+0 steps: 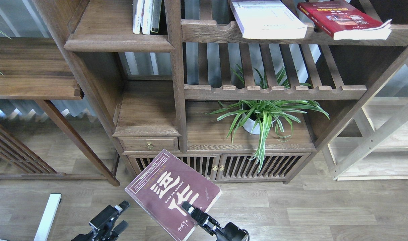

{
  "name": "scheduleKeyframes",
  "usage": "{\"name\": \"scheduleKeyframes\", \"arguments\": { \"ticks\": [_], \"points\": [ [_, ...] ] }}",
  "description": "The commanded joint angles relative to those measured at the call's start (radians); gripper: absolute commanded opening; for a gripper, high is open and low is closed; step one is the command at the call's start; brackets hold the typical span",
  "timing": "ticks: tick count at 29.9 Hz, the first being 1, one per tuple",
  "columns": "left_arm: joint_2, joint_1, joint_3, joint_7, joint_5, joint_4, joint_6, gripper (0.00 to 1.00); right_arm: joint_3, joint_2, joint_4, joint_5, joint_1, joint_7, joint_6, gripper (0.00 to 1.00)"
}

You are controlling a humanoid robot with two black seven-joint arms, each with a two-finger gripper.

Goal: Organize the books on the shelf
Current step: 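Pull the maroon book off the shelf and lower it toward the robot, then bring the left gripper to the book's edge and grasp it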

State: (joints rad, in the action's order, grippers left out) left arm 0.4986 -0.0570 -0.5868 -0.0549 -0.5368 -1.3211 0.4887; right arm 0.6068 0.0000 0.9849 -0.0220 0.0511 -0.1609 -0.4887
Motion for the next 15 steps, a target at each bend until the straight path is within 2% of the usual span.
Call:
{"name": "scheduleKeyframes", "arguments": {
  "ticks": [1,15],
  "points": [
    [-0.002,0.022,0.035,0.000,0.000,0.000,0.000,0.99,-0.004,0.000,0.000,0.004,-0.001,0.000,0.000,0.02],
    [-0.072,0.123,0.133,0.000,-0.060,0.045,0.000,0.98,-0.036,0.000,-0.012,0.045,-0.010,-0.005,0.000,0.02]
  ]
}}
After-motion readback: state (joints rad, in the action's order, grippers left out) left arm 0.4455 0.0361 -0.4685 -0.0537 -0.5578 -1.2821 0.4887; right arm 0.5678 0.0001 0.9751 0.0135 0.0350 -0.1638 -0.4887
